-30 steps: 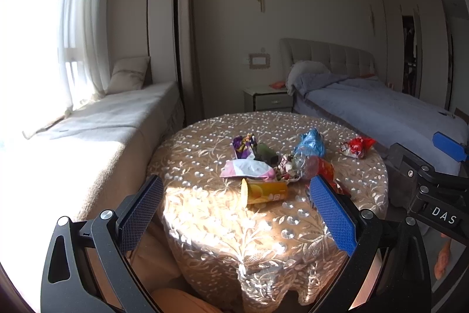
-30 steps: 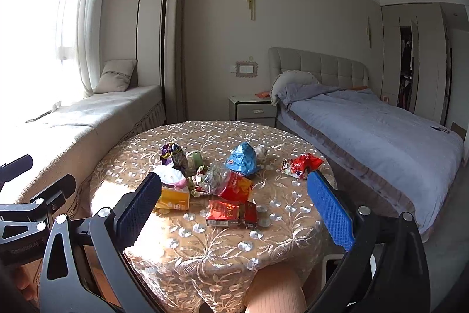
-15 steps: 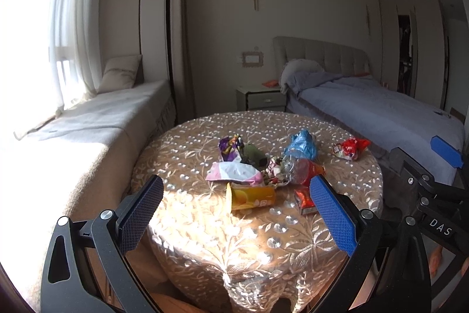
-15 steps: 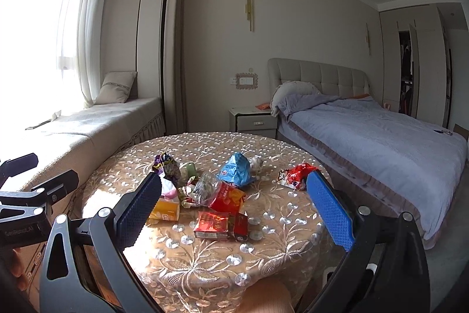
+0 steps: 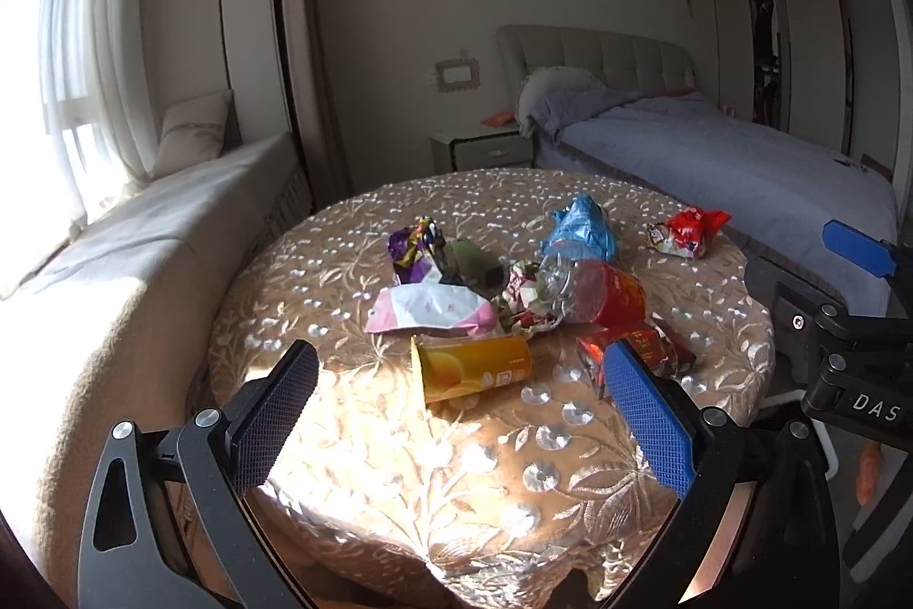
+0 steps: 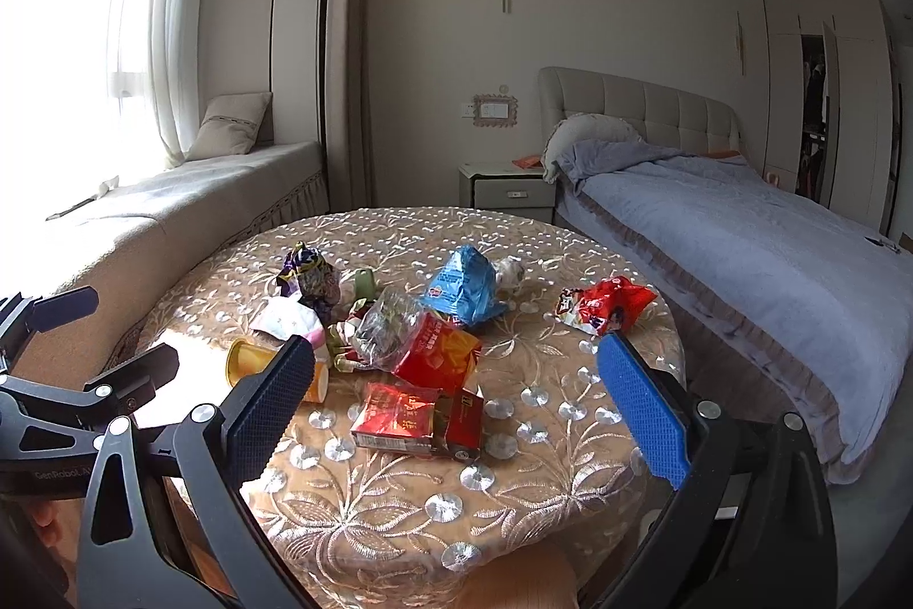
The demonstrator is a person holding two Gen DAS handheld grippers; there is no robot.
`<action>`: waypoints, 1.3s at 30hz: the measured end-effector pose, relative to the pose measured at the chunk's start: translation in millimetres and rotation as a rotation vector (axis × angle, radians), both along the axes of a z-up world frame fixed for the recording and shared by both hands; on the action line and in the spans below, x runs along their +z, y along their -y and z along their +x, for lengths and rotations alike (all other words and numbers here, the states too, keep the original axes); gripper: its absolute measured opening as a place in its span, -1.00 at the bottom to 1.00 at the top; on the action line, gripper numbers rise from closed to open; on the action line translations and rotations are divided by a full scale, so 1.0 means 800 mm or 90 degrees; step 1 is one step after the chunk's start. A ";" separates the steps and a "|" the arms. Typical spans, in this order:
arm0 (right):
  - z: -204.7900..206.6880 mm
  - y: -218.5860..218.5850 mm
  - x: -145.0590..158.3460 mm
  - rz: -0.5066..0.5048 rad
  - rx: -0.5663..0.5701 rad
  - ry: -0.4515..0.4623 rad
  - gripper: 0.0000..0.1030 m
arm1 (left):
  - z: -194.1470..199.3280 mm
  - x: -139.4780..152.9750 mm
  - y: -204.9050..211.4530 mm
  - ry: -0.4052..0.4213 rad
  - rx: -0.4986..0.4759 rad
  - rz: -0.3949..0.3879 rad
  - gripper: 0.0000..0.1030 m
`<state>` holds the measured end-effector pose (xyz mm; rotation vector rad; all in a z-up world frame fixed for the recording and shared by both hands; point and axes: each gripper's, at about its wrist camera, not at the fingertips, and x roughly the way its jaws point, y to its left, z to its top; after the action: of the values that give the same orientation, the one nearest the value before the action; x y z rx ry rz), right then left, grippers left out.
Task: Collect trash
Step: 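Approach the table of trash with both tools open, then grasp the yellow chip tube with the left tool while the right tool grasps the red gift box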
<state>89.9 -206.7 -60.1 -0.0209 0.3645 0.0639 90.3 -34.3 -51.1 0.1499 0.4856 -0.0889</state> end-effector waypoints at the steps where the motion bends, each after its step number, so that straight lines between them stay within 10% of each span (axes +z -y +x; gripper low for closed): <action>1: 0.006 -0.001 -0.006 -0.002 0.002 -0.011 0.92 | 0.008 -0.007 -0.001 -0.005 -0.004 0.005 0.91; 24: 0.131 -0.024 -0.104 -0.026 0.026 -0.198 0.92 | 0.148 -0.105 -0.034 -0.185 -0.148 -0.074 0.90; 39: 0.129 -0.045 -0.109 -0.051 0.092 -0.180 0.74 | 0.164 -0.121 0.010 -0.205 -0.192 -0.061 -0.38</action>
<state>192.9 -170.7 -147.2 -0.1190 0.6473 0.1969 221.6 -42.4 -148.2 0.1145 0.7766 -0.4354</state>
